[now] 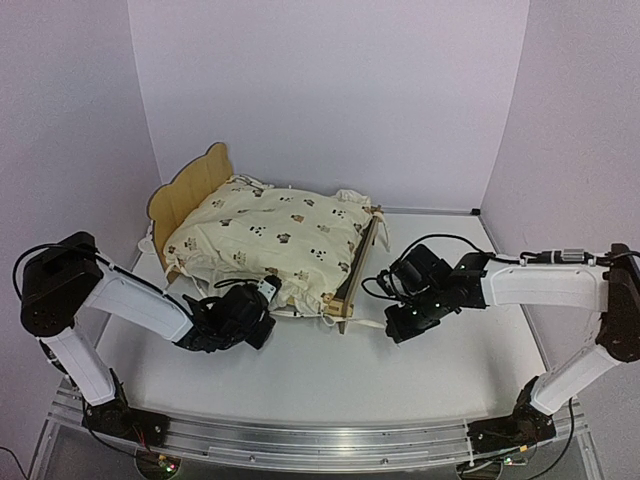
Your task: Set up the pet bed
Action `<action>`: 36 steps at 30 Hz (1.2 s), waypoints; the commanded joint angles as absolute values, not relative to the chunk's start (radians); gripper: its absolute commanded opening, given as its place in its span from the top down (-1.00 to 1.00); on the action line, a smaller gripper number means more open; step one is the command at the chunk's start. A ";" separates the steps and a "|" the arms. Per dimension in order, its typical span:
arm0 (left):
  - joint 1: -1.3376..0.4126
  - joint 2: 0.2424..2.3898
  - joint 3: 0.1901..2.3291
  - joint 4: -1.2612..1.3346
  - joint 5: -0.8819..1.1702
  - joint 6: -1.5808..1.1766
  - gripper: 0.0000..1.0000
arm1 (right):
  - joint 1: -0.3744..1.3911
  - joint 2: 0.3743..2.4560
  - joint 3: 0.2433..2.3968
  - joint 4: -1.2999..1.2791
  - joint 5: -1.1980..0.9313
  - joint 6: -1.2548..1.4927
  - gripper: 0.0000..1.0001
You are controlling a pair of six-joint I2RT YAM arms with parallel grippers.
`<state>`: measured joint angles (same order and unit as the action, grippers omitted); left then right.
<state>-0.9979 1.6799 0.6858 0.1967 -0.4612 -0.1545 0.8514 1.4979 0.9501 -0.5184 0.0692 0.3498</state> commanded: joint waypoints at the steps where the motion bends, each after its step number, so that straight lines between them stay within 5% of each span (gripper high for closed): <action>1: -0.954 1.605 0.734 0.029 -0.515 -0.269 1.00 | 0.839 1.471 0.902 -0.524 0.107 0.393 1.00; 24: -0.741 1.525 0.861 -0.305 -0.415 -0.419 1.00 | 0.837 1.431 0.748 -0.414 0.008 0.458 1.00; 36: -0.741 1.452 0.834 -0.343 -0.401 -0.460 0.94 | 0.837 1.519 0.857 -0.359 -0.476 0.358 0.94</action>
